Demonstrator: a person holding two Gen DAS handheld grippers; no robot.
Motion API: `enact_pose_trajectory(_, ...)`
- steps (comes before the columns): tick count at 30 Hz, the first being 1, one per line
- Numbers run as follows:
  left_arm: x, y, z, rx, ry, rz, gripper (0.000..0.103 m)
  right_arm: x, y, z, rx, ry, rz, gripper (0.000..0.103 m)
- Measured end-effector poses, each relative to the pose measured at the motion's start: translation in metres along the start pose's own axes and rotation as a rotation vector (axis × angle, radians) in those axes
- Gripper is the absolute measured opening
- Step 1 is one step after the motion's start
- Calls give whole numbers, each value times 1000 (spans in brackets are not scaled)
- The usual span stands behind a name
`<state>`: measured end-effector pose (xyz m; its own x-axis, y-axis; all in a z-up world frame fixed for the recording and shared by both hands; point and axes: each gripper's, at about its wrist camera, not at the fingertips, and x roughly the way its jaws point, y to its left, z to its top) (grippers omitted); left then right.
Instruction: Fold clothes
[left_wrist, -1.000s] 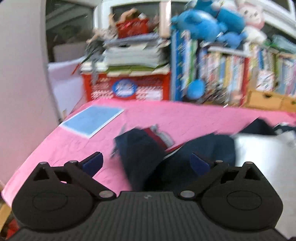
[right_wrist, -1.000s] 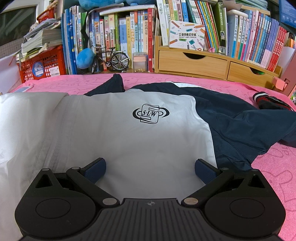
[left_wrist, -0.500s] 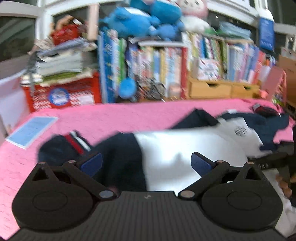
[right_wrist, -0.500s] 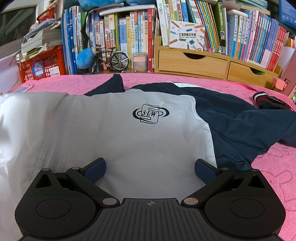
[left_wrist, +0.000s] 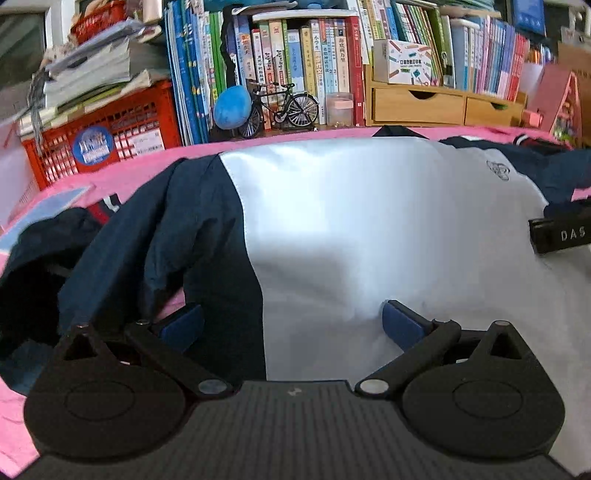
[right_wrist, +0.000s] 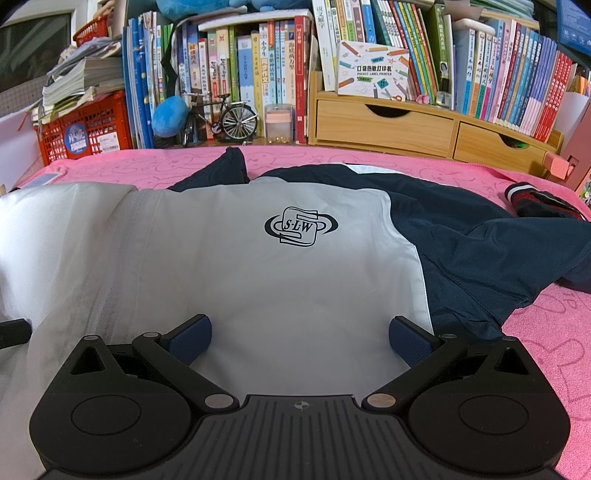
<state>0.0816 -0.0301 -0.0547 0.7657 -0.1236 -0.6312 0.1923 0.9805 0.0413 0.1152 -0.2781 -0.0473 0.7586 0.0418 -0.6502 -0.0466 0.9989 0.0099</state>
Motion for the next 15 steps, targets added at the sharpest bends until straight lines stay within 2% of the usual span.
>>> enact_pose_trajectory(7,2,0,0,-24,-3,-13,103,-2,-4,0,28,-11,-20,103)
enact_pose_trajectory(9,2,-1,0,-27,-4,-12,103,-9,-10,2,49,-30,19,103)
enact_pose_trajectory(12,3,-2,1,-31,-5,-10,103,-29,-14,23,42,-134,105,103)
enact_pose_trajectory(15,4,-2,2,-34,-4,-9,103,-29,-7,66,-13,-214,109,103)
